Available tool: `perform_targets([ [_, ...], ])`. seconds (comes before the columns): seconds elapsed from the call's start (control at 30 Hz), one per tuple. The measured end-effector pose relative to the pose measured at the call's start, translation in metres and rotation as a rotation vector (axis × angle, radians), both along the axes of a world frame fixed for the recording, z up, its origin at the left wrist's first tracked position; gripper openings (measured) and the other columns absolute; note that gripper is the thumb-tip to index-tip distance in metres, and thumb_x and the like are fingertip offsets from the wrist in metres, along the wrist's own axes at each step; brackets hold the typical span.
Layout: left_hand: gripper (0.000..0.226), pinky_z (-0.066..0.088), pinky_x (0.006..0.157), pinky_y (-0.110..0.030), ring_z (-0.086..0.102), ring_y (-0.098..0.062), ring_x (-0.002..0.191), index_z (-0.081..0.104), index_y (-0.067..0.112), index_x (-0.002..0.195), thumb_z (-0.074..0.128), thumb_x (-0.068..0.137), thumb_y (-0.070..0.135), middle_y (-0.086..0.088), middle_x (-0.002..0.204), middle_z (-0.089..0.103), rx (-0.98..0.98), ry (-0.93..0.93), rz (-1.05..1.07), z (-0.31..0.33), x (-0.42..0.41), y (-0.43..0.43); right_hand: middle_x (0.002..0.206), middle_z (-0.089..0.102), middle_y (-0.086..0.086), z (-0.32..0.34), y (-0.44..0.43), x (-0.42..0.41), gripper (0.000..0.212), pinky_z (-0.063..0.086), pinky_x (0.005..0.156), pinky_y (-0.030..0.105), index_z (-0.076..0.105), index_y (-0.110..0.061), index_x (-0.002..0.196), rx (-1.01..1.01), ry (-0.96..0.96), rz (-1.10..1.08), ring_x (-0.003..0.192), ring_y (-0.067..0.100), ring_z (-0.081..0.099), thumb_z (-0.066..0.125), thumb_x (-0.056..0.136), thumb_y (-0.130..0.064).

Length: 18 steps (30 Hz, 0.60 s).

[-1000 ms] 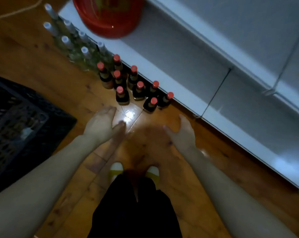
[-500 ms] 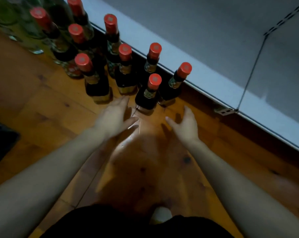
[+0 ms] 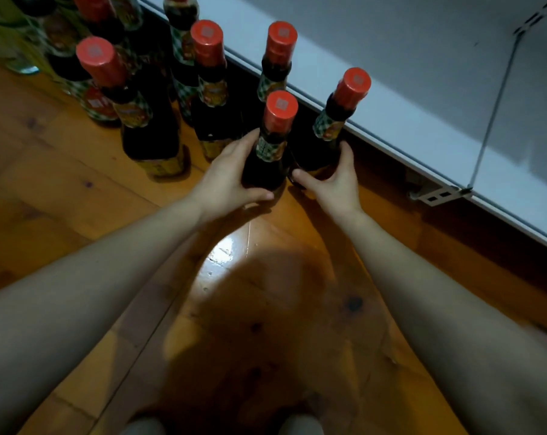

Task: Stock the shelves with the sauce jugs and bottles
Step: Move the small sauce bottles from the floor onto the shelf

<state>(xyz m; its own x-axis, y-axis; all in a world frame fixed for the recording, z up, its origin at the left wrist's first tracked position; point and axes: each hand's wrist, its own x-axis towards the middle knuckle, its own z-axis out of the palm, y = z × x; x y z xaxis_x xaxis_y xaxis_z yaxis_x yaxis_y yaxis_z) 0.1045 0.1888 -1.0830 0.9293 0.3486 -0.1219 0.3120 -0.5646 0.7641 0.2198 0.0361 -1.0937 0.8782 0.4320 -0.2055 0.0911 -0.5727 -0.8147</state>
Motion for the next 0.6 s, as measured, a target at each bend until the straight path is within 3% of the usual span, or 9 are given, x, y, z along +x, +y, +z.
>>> perform_targets([
  [0.1,0.098,0.029,0.111,-0.031,0.032,-0.015,0.134,0.024,0.012,0.144,0.082,0.066,0.025,-0.005,0.145,0.036,-0.043,0.005,-0.006,-0.005,0.002,0.003,0.138,0.044,0.006,-0.005,0.004,0.001,0.090,0.042,0.105,0.041,0.025,-0.010,0.141,0.047,-0.003,-0.022,0.128,0.018,0.041,0.079,0.071,-0.026],
  [0.23,0.099,0.032,0.108,-0.029,0.037,-0.017,0.130,0.026,0.010,0.140,0.084,0.062,0.023,-0.007,0.139,0.042,-0.034,-0.014,-0.014,-0.002,0.006,0.005,0.131,0.049,0.005,-0.004,0.006,-0.003,0.082,0.041,0.098,0.023,0.031,-0.008,0.137,0.058,-0.036,-0.051,0.114,0.005,0.041,0.078,0.072,-0.024],
  [0.37,0.098,0.033,0.103,-0.023,0.040,-0.016,0.126,0.029,0.010,0.137,0.086,0.059,0.026,-0.008,0.136,0.044,-0.028,-0.049,0.044,-0.003,0.003,0.003,0.128,0.051,0.005,-0.006,0.000,-0.015,0.081,0.035,0.087,0.011,0.033,-0.008,0.135,0.041,-0.069,-0.107,0.110,0.004,0.041,0.078,0.070,-0.025],
  [0.5,0.099,0.035,0.103,-0.025,0.041,-0.018,0.127,0.031,0.009,0.137,0.086,0.058,0.029,-0.008,0.137,0.044,-0.015,-0.050,0.060,-0.004,-0.004,0.000,0.111,0.044,-0.010,-0.005,-0.017,-0.033,0.077,0.031,0.076,-0.006,0.038,-0.008,0.132,0.057,-0.074,-0.151,0.106,0.001,0.041,0.080,0.069,-0.021],
  [0.6,0.096,0.035,0.096,-0.022,0.045,-0.019,0.123,0.036,0.011,0.134,0.088,0.055,0.030,-0.008,0.133,0.048,-0.019,-0.028,0.069,0.002,-0.015,-0.007,0.107,0.040,-0.014,0.002,-0.027,-0.049,0.077,0.030,0.072,-0.010,0.039,-0.009,0.132,0.041,-0.044,-0.159,0.103,-0.001,0.040,0.080,0.068,-0.020],
])
